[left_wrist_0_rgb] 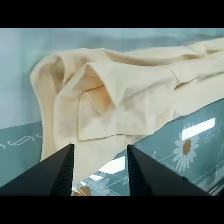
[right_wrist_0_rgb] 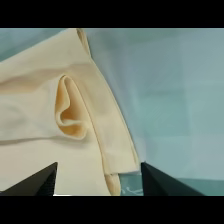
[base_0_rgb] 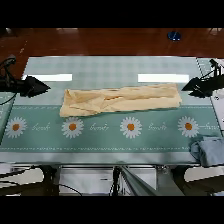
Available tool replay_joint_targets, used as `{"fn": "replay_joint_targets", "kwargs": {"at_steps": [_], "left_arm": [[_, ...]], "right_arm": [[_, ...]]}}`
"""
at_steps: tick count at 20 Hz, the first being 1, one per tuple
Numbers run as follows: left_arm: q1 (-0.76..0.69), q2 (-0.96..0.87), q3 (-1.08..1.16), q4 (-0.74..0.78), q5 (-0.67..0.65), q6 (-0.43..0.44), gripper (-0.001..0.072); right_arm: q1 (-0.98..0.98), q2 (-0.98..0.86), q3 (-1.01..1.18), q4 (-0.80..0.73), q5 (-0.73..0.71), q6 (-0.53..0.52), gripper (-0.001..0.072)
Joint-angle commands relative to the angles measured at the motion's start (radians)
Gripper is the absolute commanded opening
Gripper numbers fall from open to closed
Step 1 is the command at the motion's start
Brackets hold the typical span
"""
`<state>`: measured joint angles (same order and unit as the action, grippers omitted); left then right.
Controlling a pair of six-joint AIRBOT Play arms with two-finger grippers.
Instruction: Fold the shirts.
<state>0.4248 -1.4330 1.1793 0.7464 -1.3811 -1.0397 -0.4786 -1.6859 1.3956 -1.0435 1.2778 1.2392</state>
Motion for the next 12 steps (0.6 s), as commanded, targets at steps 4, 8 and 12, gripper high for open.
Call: {"fn": "replay_joint_targets", "kwargs": {"at_steps": [4,8,12], "left_arm": [[-0.090,0.009,0.001,0.006,0.008,-0.006,0.0387],[-0.095,0.007,0.001,0.006,0.011,-0.006,0.0388],[-0.095,0.008,0.001,0.006,0.011,-0.006,0.0387]], "right_arm": [[-0.036,-0.149,0.017,0.196,0.057,-0.047,0.0603],[0.040,-0.228,0.017,0.197,0.039,-0.039,0.0591],[0.119,-0.231,0.037,0.244,0.029,-0.046,0.0066]]}}
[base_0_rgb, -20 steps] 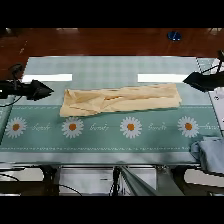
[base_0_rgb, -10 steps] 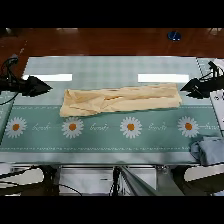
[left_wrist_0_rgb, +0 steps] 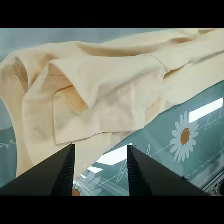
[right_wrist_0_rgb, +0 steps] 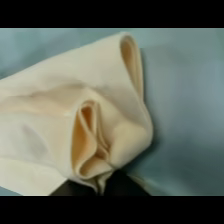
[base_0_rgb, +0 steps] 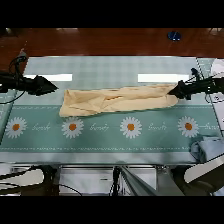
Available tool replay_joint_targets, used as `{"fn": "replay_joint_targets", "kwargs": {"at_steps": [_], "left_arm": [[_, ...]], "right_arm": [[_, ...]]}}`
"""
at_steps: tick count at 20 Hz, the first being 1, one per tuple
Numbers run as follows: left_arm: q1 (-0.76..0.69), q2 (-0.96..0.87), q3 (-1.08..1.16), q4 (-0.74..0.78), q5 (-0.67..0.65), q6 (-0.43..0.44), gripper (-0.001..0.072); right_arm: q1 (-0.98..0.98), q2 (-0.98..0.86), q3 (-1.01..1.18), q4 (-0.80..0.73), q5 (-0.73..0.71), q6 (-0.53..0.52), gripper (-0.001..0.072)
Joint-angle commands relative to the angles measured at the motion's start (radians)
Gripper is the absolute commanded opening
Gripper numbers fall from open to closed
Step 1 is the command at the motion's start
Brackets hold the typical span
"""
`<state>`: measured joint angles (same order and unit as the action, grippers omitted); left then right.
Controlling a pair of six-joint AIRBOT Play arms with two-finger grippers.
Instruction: Fold the shirts.
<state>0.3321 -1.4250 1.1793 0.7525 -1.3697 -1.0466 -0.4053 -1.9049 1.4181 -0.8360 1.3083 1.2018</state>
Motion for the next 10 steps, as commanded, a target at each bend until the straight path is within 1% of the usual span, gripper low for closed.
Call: {"fn": "replay_joint_targets", "kwargs": {"at_steps": [1,2,3,4,6,7,8,10], "left_arm": [[-0.002,0.000,0.001,0.000,-0.002,0.001,0.0366],[-0.003,0.000,0.001,-0.008,-0.006,0.001,0.0285],[-0.003,0.000,0.001,-0.034,-0.019,0.001,0.0164],[-0.009,0.000,0.001,-0.071,-0.035,0.003,0.0026],[-0.053,0.000,0.001,-0.141,-0.045,-0.013,0.0023],[-0.094,0.000,0.001,-0.143,-0.038,-0.043,0.0022],[-0.151,0.000,0.000,-0.139,-0.020,-0.071,0.0023],[-0.291,-0.001,0.001,-0.139,0.063,-0.142,0.0023]], "right_arm": [[0.046,0.003,0.029,0.077,0.022,-0.008,0.0023],[0.045,0.034,0.044,0.119,0.051,-0.013,0.0023],[0.045,0.079,0.055,0.140,0.074,-0.014,0.0022],[0.045,0.131,0.058,0.146,0.088,-0.011,0.0023],[0.046,0.246,0.058,0.127,0.126,0.017,0.0022],[0.046,0.302,0.058,0.099,0.149,0.037,0.0022],[0.046,0.348,0.058,0.075,0.168,0.049,0.0022],[0.046,0.431,0.058,0.043,0.185,0.065,0.0022]]}}
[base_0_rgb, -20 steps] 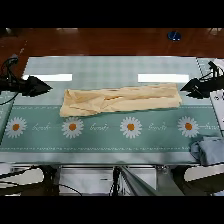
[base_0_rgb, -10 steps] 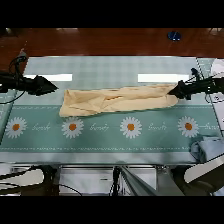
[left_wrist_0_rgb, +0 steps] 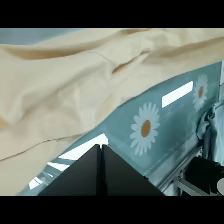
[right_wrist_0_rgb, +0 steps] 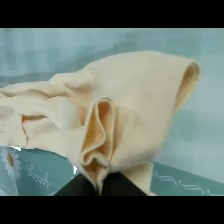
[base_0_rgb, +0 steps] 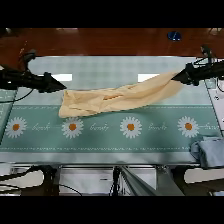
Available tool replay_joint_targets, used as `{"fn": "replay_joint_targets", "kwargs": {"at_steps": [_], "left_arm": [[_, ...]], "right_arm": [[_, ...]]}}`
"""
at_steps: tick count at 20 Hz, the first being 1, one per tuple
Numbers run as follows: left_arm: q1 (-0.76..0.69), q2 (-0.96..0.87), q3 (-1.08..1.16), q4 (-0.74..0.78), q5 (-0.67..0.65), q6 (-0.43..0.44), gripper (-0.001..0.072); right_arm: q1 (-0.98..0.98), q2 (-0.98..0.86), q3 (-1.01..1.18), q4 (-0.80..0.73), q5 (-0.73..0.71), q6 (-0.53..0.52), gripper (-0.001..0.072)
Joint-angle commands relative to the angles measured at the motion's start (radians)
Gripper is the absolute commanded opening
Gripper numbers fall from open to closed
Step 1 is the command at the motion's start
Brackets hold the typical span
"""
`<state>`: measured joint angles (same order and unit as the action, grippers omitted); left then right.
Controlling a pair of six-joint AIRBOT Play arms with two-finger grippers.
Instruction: Fold the shirts.
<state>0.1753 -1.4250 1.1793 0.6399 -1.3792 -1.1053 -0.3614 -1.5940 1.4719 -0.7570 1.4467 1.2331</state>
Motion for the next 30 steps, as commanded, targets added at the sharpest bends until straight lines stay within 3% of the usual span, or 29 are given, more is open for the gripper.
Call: {"fn": "replay_joint_targets", "kwargs": {"at_steps": [1,5,10,15,19,21,24,27,30], "left_arm": [[-0.216,-0.002,0.000,-0.027,0.139,-0.119,0.0023],[-0.540,-0.018,0.001,-0.027,0.455,-0.269,0.0023],[-0.836,-0.122,0.001,-0.036,0.736,-0.439,0.0023],[-0.982,-0.238,0.002,-0.163,0.911,-0.452,0.0023],[-1.004,-0.263,0.002,-0.170,1.004,-0.453,0.0023],[-0.993,-0.252,0.011,-0.169,0.973,-0.440,0.0023],[-0.975,-0.177,0.017,-0.145,0.922,-0.346,0.0021],[-0.959,-0.116,0.018,-0.100,0.923,-0.347,0.0021],[-0.955,-0.170,0.018,-0.102,0.938,-0.356,0.0021]], "right_arm": [[0.002,0.155,0.004,-0.037,0.044,0.046,0.0022],[0.002,0.235,0.004,-0.026,0.030,0.063,0.0022],[0.048,0.284,0.004,-0.030,0.060,0.080,0.0022],[0.122,0.342,0.004,-0.032,0.076,0.084,0.0022],[0.128,0.423,0.004,-0.032,0.097,0.098,0.0022],[0.128,0.464,0.004,-0.066,0.098,0.098,0.0022],[0.128,0.480,0.004,-0.187,0.113,0.107,0.0022],[0.128,0.480,0.004,-0.246,0.114,0.111,0.0022],[0.128,0.480,0.004,-0.241,0.114,0.117,0.0022]]}}
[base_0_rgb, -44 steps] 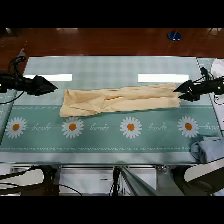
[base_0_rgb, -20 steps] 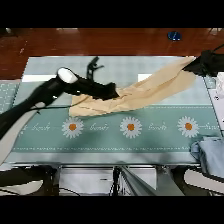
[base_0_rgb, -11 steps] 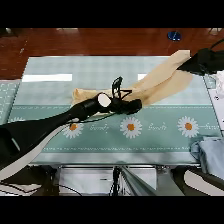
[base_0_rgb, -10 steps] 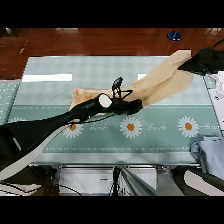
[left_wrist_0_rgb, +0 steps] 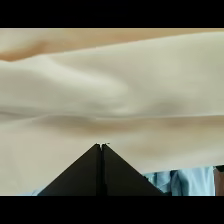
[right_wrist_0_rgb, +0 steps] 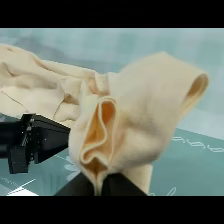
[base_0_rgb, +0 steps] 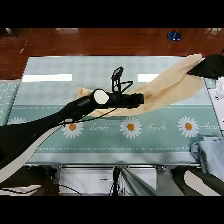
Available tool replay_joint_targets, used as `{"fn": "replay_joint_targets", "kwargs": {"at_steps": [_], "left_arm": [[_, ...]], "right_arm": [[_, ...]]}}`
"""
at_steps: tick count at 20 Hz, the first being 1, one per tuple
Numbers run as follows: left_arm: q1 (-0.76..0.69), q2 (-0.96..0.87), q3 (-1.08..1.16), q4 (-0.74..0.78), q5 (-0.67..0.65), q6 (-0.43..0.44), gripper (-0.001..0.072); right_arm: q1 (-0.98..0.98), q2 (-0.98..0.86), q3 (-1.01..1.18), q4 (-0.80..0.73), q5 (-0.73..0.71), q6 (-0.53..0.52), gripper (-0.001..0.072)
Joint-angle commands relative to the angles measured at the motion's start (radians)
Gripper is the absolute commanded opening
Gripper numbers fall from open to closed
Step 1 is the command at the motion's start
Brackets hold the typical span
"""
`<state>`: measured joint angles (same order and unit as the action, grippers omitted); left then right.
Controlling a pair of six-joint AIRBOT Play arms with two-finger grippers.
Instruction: Fold the shirts.
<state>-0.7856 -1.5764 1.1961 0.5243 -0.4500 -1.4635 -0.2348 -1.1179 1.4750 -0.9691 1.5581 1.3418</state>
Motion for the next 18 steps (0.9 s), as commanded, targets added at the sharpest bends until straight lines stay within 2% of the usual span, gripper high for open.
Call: {"fn": "replay_joint_targets", "kwargs": {"at_steps": [1,4,8,11,13,16,18], "left_arm": [[0.002,-0.053,0.002,-0.002,0.012,-0.007,0.0022],[-0.034,-0.165,0.037,-0.154,0.013,0.055,0.0023],[-0.093,-0.294,0.196,-0.203,0.023,0.057,0.0023],[-0.040,-0.245,0.217,-0.172,0.011,0.105,0.0020],[0.070,-0.141,0.205,-0.011,-0.137,0.109,0.0020],[0.293,0.108,0.193,0.319,-0.498,0.105,0.0020],[0.461,0.319,0.194,0.497,-0.685,0.086,0.0021]], "right_arm": [[0.001,0.004,0.001,-0.018,0.006,0.011,0.0022],[0.001,0.004,0.001,0.068,0.005,0.013,0.0022],[0.001,0.004,0.001,0.113,0.006,0.013,0.0022],[0.001,0.004,0.001,0.071,0.005,0.014,0.0022],[0.002,0.004,0.000,0.050,0.001,0.028,0.0022],[0.022,0.004,-0.017,0.070,-0.024,0.044,0.0022],[0.101,0.004,-0.050,0.069,-0.083,0.073,0.0022]]}}
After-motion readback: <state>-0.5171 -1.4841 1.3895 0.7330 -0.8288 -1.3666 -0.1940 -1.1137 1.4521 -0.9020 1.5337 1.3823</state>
